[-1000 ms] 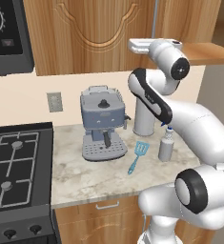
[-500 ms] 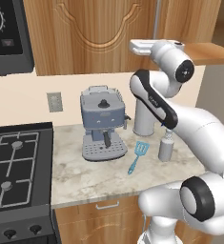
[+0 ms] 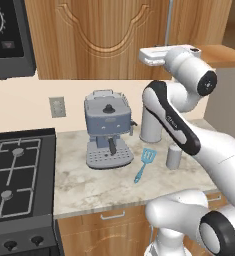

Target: Pick the pan from the cabinet and place it on the stove. Then turn on the stove burner for the pan.

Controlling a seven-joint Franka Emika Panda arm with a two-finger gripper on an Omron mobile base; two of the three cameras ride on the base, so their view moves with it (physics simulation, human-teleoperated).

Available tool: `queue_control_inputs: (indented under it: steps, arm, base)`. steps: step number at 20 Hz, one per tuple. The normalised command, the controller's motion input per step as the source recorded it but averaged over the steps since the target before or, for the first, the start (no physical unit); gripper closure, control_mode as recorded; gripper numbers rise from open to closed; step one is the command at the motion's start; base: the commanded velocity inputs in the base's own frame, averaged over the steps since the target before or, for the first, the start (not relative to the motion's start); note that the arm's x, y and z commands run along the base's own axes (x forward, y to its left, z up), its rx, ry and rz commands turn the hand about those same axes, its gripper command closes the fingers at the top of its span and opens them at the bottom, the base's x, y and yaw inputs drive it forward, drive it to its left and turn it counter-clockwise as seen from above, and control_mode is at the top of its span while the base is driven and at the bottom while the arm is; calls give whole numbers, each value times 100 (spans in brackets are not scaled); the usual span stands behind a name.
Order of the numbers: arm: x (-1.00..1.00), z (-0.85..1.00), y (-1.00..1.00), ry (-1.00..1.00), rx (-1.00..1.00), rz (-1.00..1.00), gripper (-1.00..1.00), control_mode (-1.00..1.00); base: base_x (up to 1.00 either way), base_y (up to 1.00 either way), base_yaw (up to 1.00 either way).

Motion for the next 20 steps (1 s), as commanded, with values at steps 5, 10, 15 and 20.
queue_control_inputs:
  steps: [5, 10, 15, 20]
  arm:
    - [-87, 21, 57, 0, -5, 0, 100, -100]
    - [-87, 11, 64, 0, -4, 0, 100, -100]
    - [-71, 3, 67, 0, -4, 1, -100, -100]
    - [-57, 0, 16, 0, 0, 10, -100, -100]
  base:
    - [0, 0, 0]
    - [0, 0, 0]
    - [0, 0, 0]
    - [0, 0, 0]
